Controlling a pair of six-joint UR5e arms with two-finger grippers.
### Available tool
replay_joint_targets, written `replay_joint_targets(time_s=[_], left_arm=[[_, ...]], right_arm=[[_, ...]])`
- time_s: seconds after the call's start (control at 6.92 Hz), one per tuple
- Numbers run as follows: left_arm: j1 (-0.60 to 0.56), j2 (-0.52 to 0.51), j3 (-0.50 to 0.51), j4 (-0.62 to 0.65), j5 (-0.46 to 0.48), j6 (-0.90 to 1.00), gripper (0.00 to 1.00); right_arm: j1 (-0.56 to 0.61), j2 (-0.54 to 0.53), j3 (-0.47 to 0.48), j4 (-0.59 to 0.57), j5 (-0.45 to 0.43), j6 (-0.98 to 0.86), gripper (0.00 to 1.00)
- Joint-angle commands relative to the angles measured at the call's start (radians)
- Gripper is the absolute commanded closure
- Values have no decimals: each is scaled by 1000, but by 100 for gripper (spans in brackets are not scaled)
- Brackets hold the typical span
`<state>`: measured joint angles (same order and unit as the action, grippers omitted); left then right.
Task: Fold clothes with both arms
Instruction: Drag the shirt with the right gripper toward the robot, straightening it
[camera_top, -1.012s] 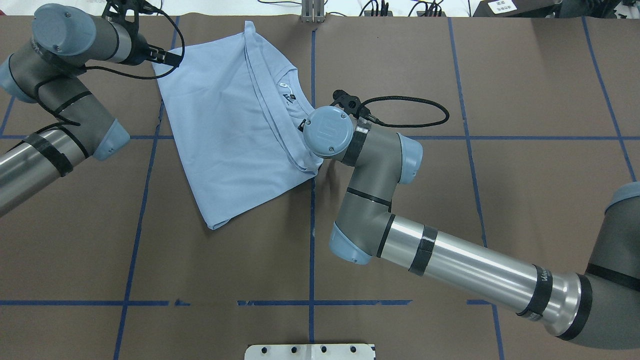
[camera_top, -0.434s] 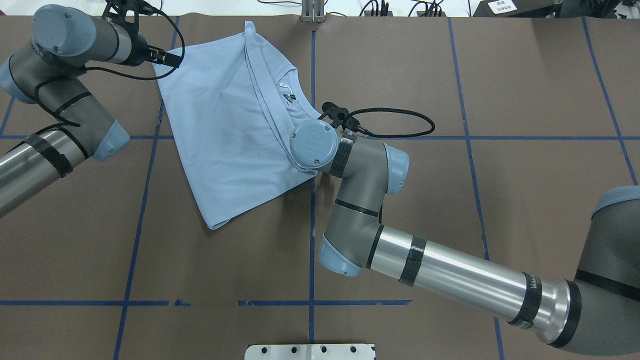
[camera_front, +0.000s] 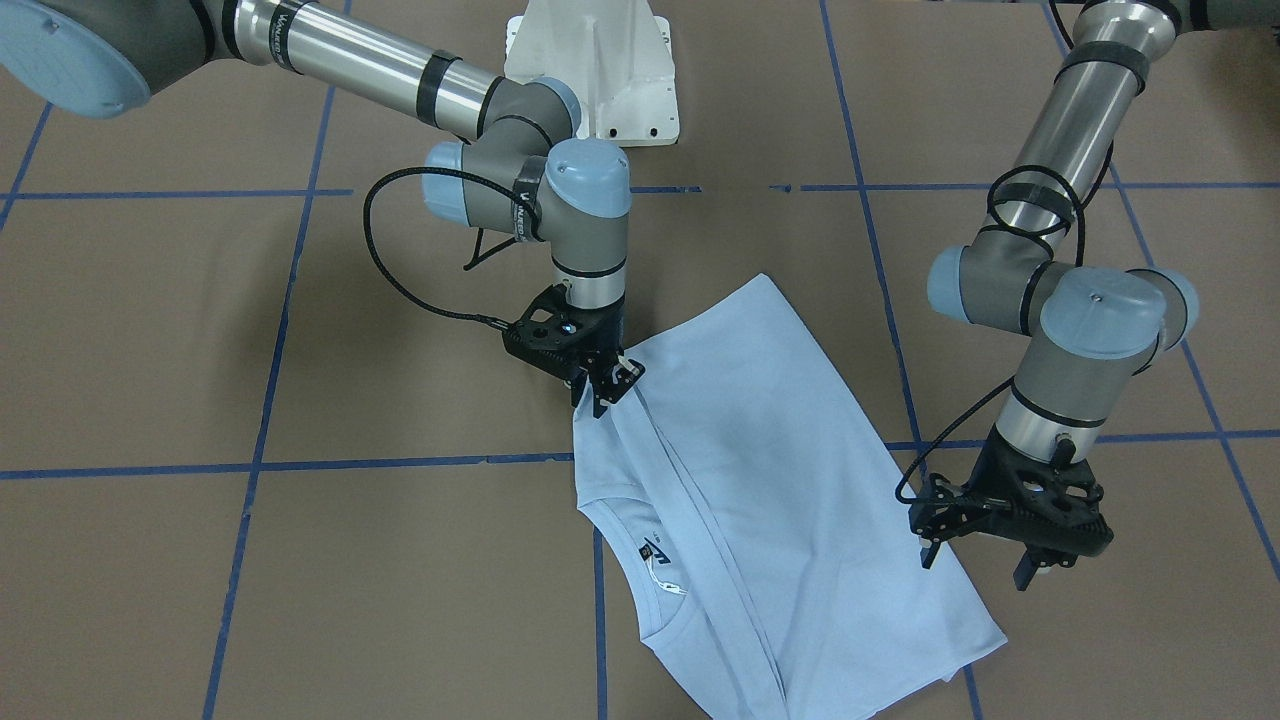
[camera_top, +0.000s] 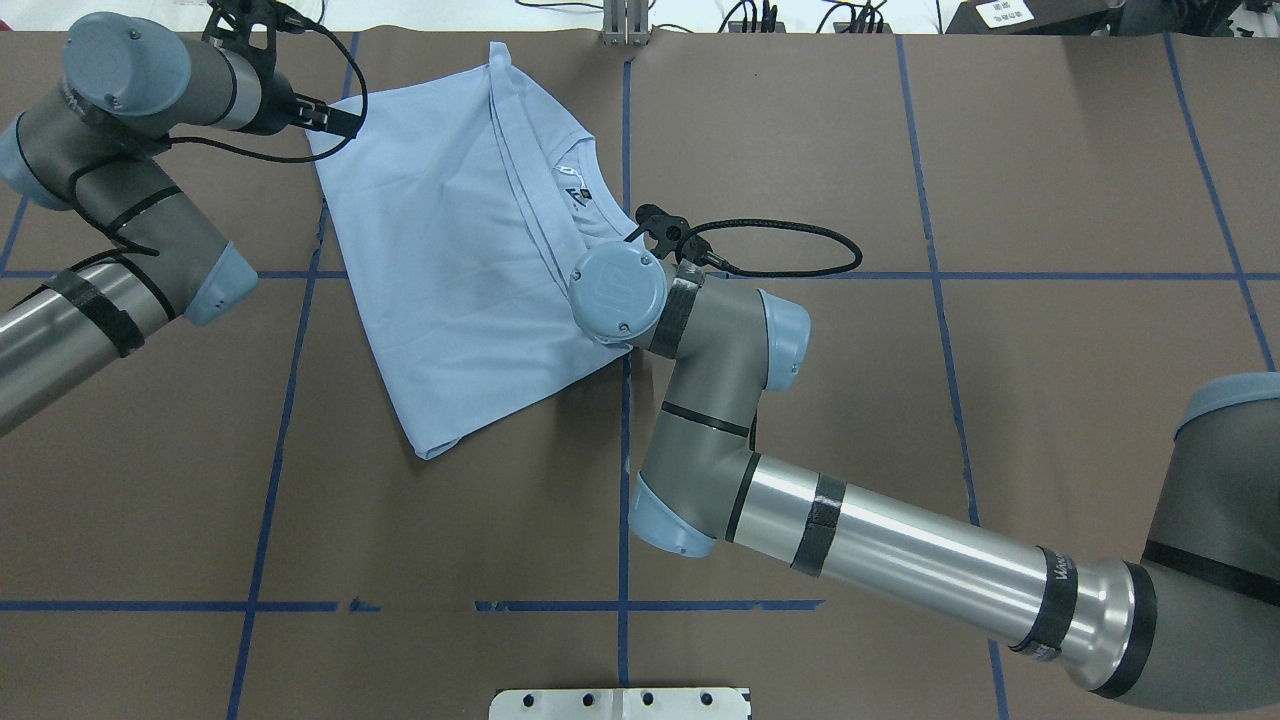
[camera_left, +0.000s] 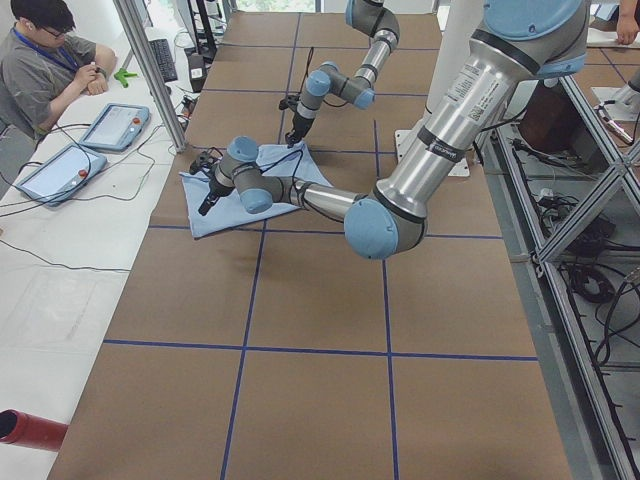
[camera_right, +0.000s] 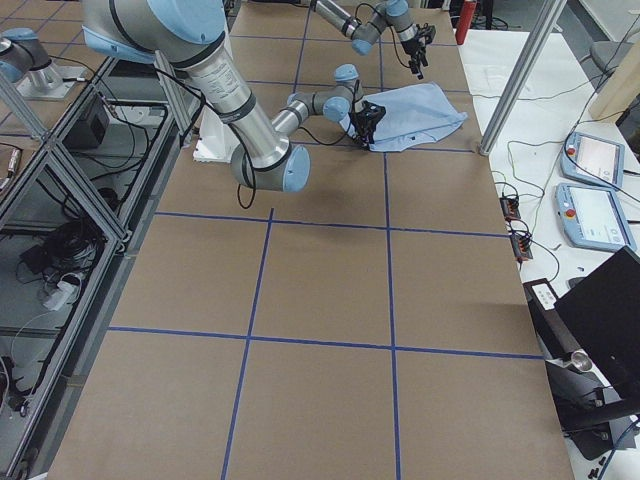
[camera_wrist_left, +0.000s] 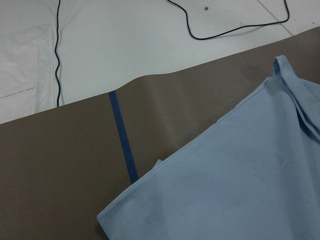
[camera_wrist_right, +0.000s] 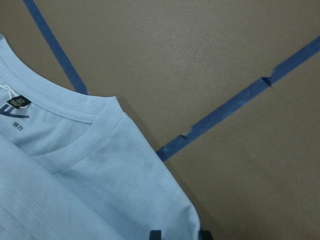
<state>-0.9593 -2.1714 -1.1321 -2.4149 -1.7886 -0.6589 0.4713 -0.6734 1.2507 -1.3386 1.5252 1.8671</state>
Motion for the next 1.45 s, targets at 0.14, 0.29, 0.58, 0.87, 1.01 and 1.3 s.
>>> replay_joint_targets(time_s=[0.14,0.29,0.58,0.87,1.01,1.3], left_arm=[[2,1,0,-1,0,-7,0],[2,1,0,-1,0,-7,0],[5,1,-2,-24,0,-24,0],[8,1,-21,-23,0,-30,0],[10,1,-21,-24,0,-30,0],[10,1,-29,-23,-2,-30,0]], right_arm=[[0,-23,35,-2,-17,-5,100],[-6,-78,156,-58,-23,-5,100],[-186,-281,602,-290,-151,10,100],[-348,-365,783,-430,-264,128,100],[-383,-394,783,-441,-301,133,100],[-381,-442,794,-442,-297,120,1]])
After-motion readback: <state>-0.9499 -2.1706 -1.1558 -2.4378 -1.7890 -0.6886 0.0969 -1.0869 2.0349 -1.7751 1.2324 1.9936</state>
